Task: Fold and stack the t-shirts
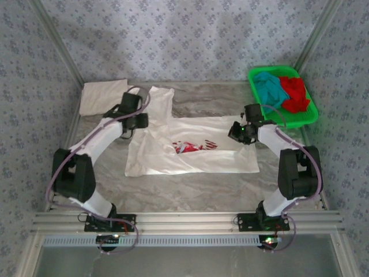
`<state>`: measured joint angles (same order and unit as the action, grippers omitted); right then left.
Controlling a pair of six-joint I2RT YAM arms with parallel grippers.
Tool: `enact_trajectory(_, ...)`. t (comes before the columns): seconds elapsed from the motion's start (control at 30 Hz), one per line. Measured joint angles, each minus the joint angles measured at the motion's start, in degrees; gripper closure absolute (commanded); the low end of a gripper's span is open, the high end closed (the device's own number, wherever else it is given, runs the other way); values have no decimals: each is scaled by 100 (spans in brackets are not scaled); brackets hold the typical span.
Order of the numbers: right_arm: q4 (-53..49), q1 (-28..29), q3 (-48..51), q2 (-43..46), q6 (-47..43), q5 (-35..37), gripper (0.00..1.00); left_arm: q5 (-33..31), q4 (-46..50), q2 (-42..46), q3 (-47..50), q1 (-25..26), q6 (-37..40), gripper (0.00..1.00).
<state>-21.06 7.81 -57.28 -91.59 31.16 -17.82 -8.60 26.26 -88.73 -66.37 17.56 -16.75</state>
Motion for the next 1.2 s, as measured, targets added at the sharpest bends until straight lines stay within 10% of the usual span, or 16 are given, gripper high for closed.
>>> enact_trajectory(0.37, 7, -22, 96, -57, -160, 92, 89, 966, -219, 238, 1534, 15, -332, 33)
enact_trajectory(0.83, -723, -824, 667, 376, -597, 546, 64, 1147, -728, -160, 2033, 11, -507, 97)
enact_trajectory(1.2, -1180, -907, 428, 470, -1132, 1003, 48, 898, -894, -146, 2094, -46, -588, 100)
